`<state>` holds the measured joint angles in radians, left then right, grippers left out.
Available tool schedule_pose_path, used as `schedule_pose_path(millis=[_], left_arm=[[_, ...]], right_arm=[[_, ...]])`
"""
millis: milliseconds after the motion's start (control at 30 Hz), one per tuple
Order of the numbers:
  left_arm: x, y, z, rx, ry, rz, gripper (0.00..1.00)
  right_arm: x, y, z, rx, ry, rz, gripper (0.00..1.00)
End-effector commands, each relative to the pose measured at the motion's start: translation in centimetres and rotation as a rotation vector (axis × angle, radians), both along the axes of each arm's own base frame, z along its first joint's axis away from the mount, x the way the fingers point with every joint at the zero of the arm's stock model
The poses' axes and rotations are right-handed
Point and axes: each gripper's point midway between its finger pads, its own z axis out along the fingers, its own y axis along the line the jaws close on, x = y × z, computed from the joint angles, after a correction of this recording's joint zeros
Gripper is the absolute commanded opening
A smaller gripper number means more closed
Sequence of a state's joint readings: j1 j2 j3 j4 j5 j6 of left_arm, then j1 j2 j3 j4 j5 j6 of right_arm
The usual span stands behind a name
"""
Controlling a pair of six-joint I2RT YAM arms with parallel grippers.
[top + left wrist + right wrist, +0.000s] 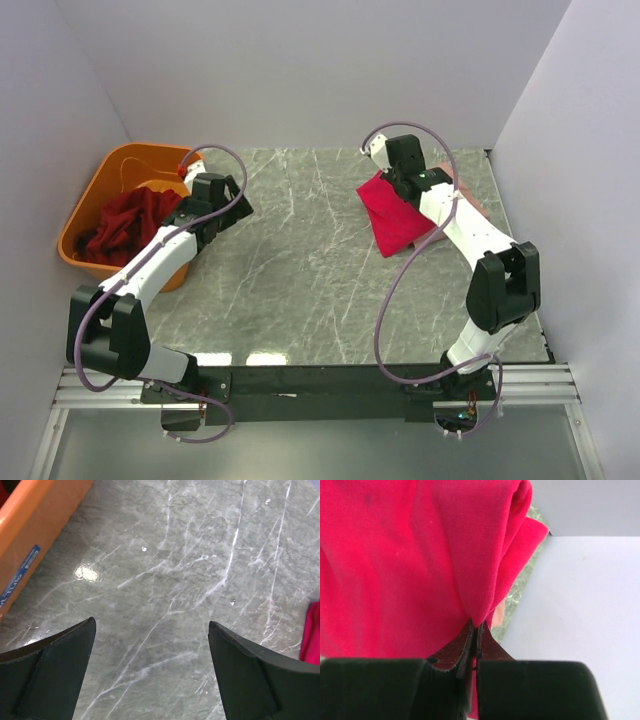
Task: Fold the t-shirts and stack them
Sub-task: Neatly place the folded tshirt to the corner
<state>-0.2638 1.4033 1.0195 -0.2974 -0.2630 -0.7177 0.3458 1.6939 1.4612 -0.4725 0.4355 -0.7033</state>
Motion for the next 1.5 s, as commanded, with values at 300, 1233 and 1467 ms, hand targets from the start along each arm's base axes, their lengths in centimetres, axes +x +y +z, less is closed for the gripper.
schedule_pose_path(millis=[300,1233,1467], left_arm=[[0.0,1.4,1.5,0.021,-0.050,0.029,0.99],[0.4,2.1,0.6,0.033,-0.016,0.049,0.99],[0.1,1.7,2.1,0.001,-0.058,0.042,0.99]], right_arm=[[1.2,-3.1,7.7,0.048,-0.128,-0.043,0.00],[13.2,-15.8,-3.9,0.076,-0.291,-0.600,0.84],[10.9,-13.1,-0.2,0.421,-0.398,-0.667,0.89]])
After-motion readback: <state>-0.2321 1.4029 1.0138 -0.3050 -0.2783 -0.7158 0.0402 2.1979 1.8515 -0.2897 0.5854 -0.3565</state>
